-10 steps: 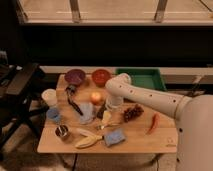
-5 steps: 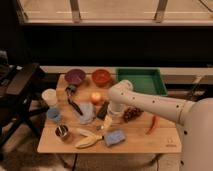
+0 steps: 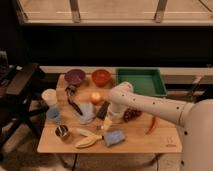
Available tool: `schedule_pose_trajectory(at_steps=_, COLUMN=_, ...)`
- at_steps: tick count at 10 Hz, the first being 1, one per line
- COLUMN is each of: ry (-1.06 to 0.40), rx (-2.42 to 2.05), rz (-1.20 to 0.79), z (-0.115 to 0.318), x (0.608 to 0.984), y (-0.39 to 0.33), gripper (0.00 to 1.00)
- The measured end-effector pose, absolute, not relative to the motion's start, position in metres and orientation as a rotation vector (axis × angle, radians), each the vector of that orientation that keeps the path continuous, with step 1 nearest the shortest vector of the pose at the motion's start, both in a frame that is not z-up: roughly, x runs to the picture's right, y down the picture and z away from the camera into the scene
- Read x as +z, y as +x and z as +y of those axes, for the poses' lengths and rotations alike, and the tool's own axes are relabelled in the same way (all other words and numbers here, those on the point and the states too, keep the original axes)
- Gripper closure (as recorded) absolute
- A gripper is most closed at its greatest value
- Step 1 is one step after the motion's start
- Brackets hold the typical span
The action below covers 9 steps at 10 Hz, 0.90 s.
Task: Place fork in purple bowl
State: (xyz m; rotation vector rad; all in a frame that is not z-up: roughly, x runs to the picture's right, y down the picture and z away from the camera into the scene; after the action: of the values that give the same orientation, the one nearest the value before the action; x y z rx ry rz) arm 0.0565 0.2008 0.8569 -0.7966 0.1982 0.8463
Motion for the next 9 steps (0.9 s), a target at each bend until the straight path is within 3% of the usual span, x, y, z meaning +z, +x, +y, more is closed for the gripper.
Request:
schedule_pose_trajectory(at_steps=5, ry=-0.803, rx=0.847, rz=0.199, z=0.1993, x=0.8527, y=0.0580, gripper=0.93)
schedule_pose_trajectory(at_steps=6, ry=-0.803, rx=0.847, rz=0.199, z=0.1988, x=0.8526, y=0.0568, gripper=0.99)
schedule_pose_trajectory(at_steps=9, ry=-0.807, rx=0.892, rz=0.204, z=0.1993, x=0.8570, y=0.0494, gripper=1.00)
